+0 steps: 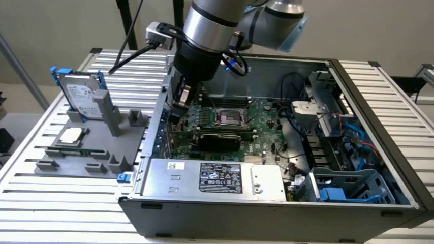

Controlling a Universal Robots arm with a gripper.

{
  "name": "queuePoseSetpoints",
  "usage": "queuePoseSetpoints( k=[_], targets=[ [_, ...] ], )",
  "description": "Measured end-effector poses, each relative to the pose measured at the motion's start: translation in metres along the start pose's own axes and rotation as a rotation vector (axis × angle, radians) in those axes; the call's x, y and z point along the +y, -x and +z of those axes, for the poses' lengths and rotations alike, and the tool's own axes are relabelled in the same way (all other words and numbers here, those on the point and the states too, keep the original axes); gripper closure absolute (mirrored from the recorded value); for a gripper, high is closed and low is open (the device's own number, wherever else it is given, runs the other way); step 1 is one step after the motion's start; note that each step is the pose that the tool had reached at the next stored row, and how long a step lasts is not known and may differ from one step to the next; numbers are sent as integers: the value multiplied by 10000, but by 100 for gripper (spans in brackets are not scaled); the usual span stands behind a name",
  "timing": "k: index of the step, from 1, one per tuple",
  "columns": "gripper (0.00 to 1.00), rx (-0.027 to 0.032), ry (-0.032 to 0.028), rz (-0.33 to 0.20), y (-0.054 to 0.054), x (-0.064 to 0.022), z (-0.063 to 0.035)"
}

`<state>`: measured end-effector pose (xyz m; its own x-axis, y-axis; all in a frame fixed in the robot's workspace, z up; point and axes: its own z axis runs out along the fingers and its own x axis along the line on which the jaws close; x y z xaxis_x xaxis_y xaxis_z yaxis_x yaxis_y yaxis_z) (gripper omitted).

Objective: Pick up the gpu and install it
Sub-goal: 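Press down on the gpu until it lock into place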

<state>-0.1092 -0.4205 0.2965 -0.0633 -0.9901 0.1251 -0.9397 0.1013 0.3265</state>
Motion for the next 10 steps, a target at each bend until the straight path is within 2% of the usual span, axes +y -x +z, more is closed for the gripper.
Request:
queuePoseSetpoints(
  k=[2,4,6,10],
  targets=[
    [89,-15,-53,1,1,-31,-21],
    [89,-43,-225,14,3,-56,-31],
    [89,-88,-549,39,3,-74,-38],
    [89,-179,-1259,92,6,-103,-48]
  ],
)
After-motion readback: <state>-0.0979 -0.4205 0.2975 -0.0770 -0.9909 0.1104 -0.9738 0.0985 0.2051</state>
